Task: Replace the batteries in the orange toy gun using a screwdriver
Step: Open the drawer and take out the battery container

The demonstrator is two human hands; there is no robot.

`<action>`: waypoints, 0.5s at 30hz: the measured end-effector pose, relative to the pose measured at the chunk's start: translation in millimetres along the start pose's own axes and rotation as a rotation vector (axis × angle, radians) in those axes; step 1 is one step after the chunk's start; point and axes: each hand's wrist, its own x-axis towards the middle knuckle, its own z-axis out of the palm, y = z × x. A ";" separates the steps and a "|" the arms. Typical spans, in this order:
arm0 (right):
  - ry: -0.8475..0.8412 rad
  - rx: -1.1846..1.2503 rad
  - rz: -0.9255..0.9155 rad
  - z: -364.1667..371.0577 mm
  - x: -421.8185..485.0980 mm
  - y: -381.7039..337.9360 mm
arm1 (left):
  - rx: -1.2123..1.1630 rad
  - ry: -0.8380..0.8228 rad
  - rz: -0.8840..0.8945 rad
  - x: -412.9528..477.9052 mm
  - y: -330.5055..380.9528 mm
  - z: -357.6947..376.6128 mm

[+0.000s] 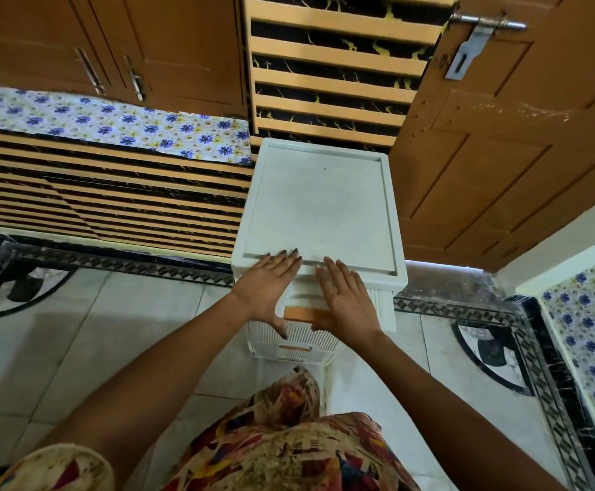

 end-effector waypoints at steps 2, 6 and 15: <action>0.006 0.006 0.005 -0.7 10.1 6.0 | 0.060 0.016 -0.021 1.7 2.5 0.3; 0.075 0.059 -0.013 -1.5 20.7 14.7 | 0.066 0.072 -0.050 7.8 3.4 -0.3; 0.233 0.035 -0.029 7.9 24.5 18.0 | 0.044 0.121 -0.082 10.5 3.0 2.6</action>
